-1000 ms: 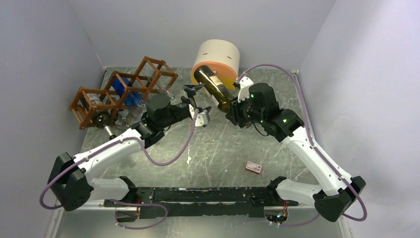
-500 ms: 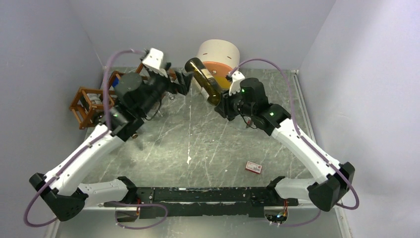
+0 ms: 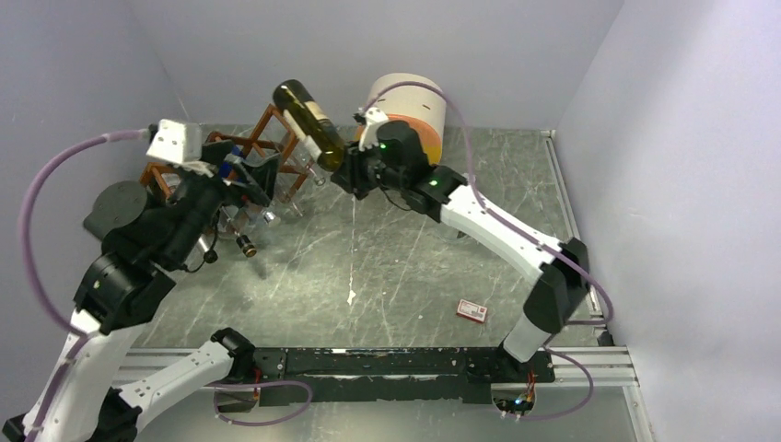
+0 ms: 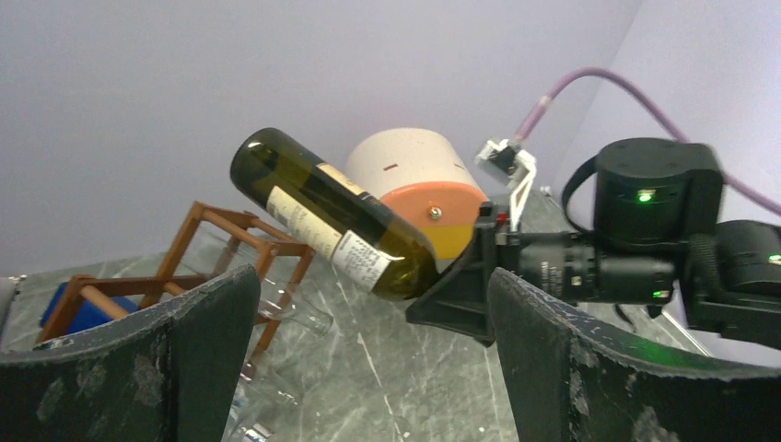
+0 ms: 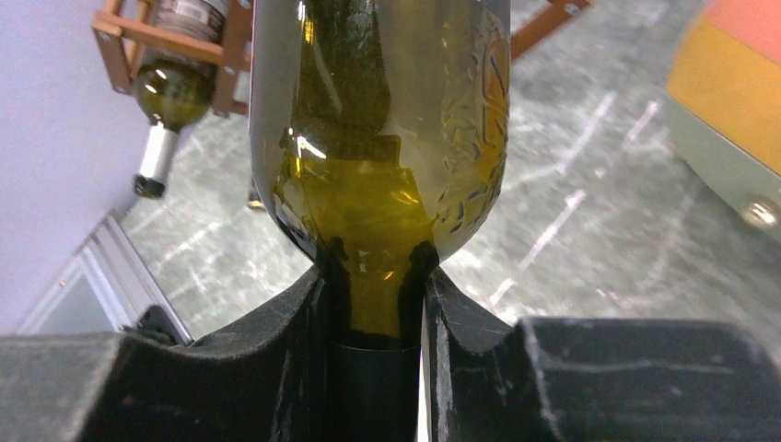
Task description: Put the wine bottle on the wine rack
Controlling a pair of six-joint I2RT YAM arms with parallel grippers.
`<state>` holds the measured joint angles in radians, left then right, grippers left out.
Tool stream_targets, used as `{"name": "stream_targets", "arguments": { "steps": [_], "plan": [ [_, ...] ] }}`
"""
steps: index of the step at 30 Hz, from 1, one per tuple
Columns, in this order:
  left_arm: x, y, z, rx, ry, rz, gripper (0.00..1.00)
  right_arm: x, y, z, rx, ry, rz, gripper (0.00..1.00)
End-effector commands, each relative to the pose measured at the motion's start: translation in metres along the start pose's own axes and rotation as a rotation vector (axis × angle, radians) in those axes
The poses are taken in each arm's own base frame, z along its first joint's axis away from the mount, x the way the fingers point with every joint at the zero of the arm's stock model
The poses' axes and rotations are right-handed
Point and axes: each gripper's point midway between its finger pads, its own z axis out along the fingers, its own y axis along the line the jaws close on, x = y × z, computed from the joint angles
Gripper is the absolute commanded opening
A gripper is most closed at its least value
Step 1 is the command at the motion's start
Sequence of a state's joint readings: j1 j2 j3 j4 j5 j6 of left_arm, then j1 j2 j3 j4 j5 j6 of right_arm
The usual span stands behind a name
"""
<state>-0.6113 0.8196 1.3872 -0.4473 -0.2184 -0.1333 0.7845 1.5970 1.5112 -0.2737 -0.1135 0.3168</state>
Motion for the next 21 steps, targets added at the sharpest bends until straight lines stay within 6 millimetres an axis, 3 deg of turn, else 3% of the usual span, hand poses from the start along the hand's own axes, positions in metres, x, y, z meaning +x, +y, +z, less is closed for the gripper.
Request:
{"name": "stream_targets", "arguments": {
  "steps": [1, 5, 9, 11, 14, 21],
  "plan": [
    [0.009, 0.019, -0.012, -0.075, 0.028, 0.058, 0.97, -0.087, 0.048, 0.019, -0.115, -0.286, 0.003, 0.0],
    [0.011, 0.025, -0.013, -0.11, 0.045, 0.062, 0.97, -0.097, 0.06, 0.05, -0.128, -0.29, 0.009, 0.0],
    [0.018, 0.03, -0.013, -0.139, 0.077, 0.061, 0.97, -0.091, 0.062, 0.087, -0.123, -0.248, 0.016, 0.0],
    [0.021, 0.029, -0.013, -0.132, 0.082, 0.057, 0.97, -0.094, 0.063, 0.094, -0.124, -0.248, 0.017, 0.0],
    [0.025, 0.028, -0.014, -0.124, 0.078, 0.054, 0.97, -0.081, 0.056, 0.118, -0.104, -0.216, 0.027, 0.0],
    [0.027, 0.032, -0.015, -0.145, 0.084, 0.05, 0.97, -0.057, 0.066, 0.143, -0.156, -0.128, 0.022, 0.0]
  ]
}}
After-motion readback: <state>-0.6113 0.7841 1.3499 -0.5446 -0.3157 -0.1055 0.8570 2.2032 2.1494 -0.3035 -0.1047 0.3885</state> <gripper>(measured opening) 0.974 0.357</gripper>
